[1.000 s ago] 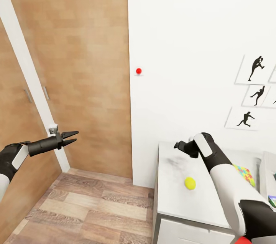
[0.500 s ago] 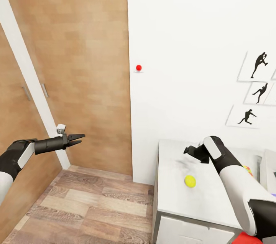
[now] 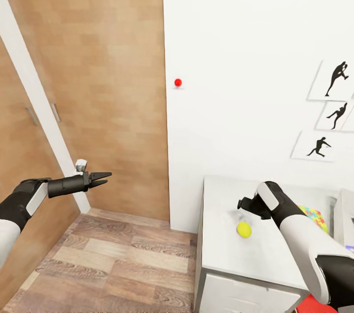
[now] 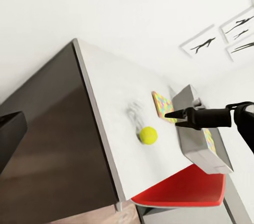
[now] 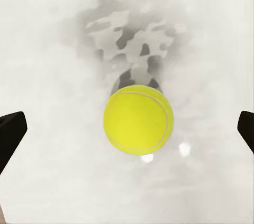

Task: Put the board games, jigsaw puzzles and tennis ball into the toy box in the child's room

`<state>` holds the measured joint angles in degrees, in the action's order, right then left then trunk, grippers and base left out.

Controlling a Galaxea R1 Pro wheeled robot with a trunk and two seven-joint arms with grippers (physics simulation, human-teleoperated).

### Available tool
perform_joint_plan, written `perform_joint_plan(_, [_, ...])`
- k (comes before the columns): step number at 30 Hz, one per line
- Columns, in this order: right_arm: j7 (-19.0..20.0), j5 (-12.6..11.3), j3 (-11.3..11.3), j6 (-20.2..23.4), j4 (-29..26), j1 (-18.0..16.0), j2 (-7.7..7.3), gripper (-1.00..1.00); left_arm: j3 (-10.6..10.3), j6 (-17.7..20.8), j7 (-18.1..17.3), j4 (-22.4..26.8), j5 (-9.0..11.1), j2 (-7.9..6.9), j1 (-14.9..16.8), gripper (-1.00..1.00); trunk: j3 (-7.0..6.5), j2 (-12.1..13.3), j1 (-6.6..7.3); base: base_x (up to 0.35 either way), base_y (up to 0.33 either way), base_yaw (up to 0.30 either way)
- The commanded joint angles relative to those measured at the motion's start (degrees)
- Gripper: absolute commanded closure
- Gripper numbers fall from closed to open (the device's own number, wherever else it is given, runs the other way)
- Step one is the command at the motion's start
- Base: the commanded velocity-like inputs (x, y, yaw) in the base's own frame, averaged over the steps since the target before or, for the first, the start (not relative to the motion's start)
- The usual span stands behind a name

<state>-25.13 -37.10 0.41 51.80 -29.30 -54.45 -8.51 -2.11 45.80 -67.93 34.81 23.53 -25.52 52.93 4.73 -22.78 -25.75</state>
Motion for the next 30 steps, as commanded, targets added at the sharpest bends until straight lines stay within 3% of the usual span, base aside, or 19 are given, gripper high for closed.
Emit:
perform_joint_plan(1, [-0.5, -0.6, 0.0, 0.1, -0.1, 0.0, -0.01, -1.0, -0.2, 0.4, 0.0, 0.0, 0.4, -0.06, 0.1, -1.0, 0.23, -0.1, -0.04, 0.0, 0.0, 0.0])
perform_joint_plan(30, [-0.5, -0.5, 0.2, -1.3, 0.0, 0.0, 0.07, -1.0, -0.4, 0.3, 0.1, 0.0, 0.4, -0.03, 0.1, -1.0, 2.97, -0.1, -0.04, 0.0, 0.0, 0.0])
